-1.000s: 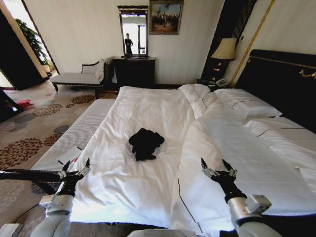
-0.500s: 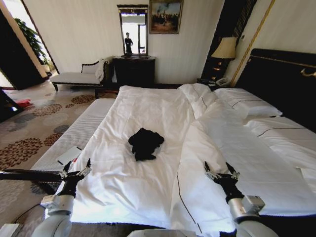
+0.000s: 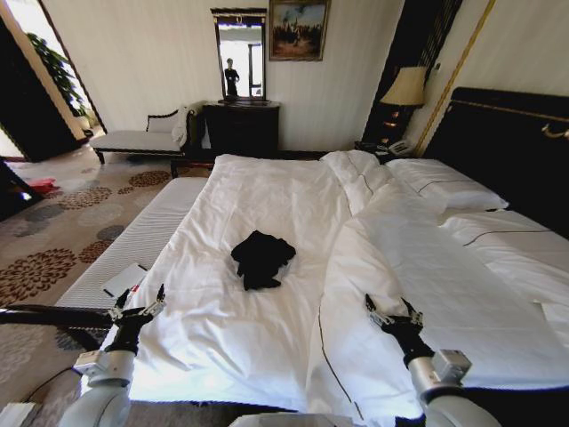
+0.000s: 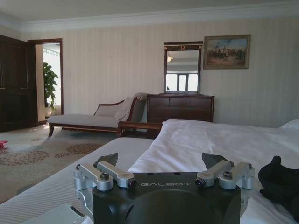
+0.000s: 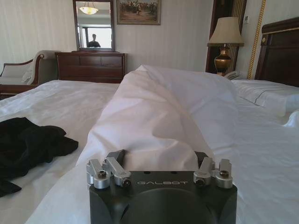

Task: Fold the clothes on the bed.

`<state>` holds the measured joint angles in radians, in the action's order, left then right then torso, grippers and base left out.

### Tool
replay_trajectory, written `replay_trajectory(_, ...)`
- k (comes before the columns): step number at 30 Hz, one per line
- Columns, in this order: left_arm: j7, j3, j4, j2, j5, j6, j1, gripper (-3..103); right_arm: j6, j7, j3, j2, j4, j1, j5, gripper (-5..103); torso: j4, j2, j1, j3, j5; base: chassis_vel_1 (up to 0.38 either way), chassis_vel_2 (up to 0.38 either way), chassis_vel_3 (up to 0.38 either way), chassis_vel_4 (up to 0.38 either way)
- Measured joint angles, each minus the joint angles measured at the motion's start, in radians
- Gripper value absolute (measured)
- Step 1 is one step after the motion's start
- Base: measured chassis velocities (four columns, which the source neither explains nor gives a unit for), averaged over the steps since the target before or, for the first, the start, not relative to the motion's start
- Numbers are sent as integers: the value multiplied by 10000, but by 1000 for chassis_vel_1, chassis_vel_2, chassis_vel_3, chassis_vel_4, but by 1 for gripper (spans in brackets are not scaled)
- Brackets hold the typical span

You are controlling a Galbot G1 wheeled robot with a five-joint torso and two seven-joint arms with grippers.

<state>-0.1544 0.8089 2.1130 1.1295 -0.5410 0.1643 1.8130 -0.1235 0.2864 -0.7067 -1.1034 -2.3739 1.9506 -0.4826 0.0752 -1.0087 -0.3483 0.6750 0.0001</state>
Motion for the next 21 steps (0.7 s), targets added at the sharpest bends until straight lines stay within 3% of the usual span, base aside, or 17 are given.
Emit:
replay_trajectory(4, -1, 11, -35, 26, -12, 14, -1, 100, -15, 64, 21, 54, 3, -24, -14, 58, 0, 0, 0, 0, -1, 0, 0, 0, 0)
replay_trajectory(6, -1, 8, -67, 39, -24, 21, -26, 100, -16, 83, 32, 43, 4, -36, -5, 58, -1, 0, 0, 0, -1, 0, 0, 0, 0)
replay_trajectory(13, -57, -34, -169, 21, -94, 28, -163, 100, 18, 127, 121, -208, 18, -45, 39, 25, -1, 0, -1, 0, -1, 0, 0, 0, 0)
replay_trajectory(15, -72, -27, -146, 15, -106, 21, -190, 100, 29, 130, 115, -205, 17, -41, 36, 25, 0, 0, 0, 0, -1, 0, 0, 0, 0)
replay_trajectory(16, -83, -13, -124, 11, -122, 15, -214, 100, 30, 149, 113, -198, 9, -37, 6, 14, 0, 0, -1, 0, -1, 0, 0, 0, 0)
replay_trajectory(18, -85, -8, -120, 10, -126, 14, -215, 100, 30, 156, 114, -194, 2, -38, 1, 14, 0, 0, 0, 0, -1, 0, 0, 0, 0)
replay_trajectory(20, -86, 15, -118, 11, -132, 17, -162, 100, 32, 171, 121, -186, -16, -45, 5, 4, 0, 0, -1, 0, -1, 0, 0, 0, 0)
replay_trajectory(21, -86, 15, -118, 11, -132, 17, -162, 100, 32, 171, 121, -186, -16, -45, 5, 4, 0, 0, -1, 0, -1, 0, 0, 0, 0)
